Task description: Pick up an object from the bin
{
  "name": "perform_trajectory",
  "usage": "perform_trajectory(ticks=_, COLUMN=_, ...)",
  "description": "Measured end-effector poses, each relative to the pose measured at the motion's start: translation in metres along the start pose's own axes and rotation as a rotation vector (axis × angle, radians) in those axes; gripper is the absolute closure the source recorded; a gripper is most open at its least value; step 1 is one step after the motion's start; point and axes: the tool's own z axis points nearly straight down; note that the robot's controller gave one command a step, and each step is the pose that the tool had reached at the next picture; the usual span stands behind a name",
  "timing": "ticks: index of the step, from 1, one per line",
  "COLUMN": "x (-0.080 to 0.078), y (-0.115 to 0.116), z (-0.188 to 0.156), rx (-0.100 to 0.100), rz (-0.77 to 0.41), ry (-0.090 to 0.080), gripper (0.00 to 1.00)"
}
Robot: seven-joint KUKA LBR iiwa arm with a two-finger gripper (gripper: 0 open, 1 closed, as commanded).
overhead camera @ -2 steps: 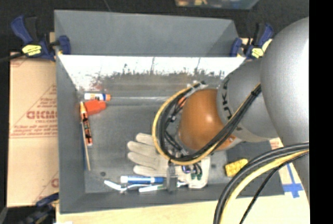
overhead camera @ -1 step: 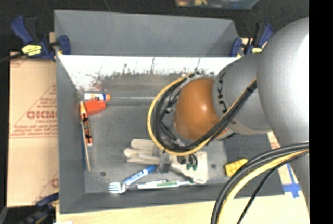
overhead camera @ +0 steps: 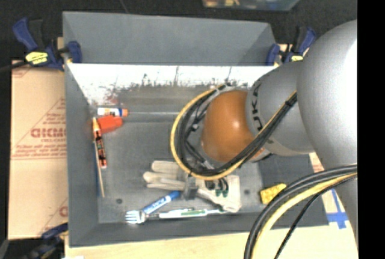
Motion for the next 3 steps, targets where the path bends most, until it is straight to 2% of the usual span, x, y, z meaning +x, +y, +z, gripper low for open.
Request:
perform_trajectory(ticks=1, x=0.002, y=0.000, z=-0.017, rx=0.000, rz=-0.002, ry=0.006, gripper=1.00)
perform_trajectory(ticks=3, x=-0.001, y=0.000, z=-0.066, rx=-0.001, rz=-0.004, ry=0.005, gripper=1.00)
